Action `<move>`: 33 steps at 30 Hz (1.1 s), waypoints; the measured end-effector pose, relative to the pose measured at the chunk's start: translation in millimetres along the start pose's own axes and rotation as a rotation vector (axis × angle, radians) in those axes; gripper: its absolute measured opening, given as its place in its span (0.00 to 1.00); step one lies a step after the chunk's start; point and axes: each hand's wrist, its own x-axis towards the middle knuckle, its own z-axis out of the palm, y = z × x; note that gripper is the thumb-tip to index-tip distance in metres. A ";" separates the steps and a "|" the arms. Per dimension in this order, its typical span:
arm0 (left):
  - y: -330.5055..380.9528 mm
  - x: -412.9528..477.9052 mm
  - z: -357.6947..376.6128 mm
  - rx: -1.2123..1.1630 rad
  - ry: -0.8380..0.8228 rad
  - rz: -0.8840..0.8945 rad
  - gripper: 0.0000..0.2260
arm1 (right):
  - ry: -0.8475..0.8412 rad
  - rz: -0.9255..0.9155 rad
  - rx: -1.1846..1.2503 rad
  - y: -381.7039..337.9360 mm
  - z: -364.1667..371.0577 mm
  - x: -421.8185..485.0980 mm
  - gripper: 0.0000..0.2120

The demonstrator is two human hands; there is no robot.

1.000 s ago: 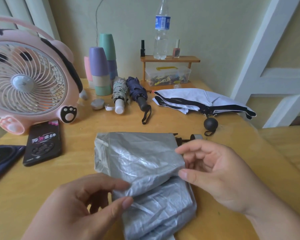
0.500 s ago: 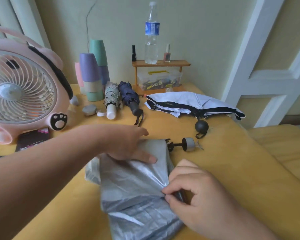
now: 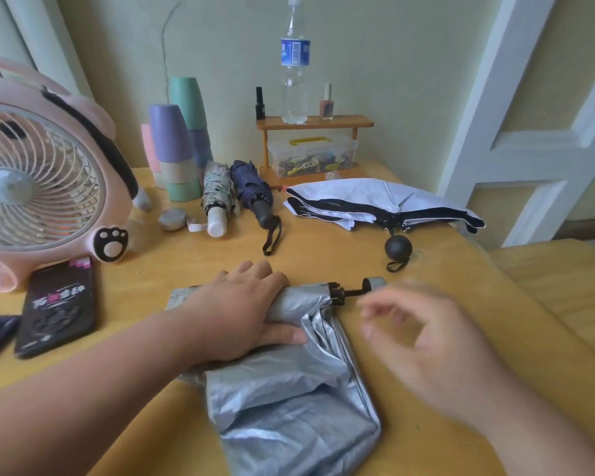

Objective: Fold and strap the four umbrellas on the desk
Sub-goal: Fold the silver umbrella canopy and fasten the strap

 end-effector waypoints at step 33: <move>-16.1 -25.1 -36.5 -0.266 0.365 -0.380 0.23 | -0.621 -0.144 -0.839 -130.0 -19.6 150.9 0.12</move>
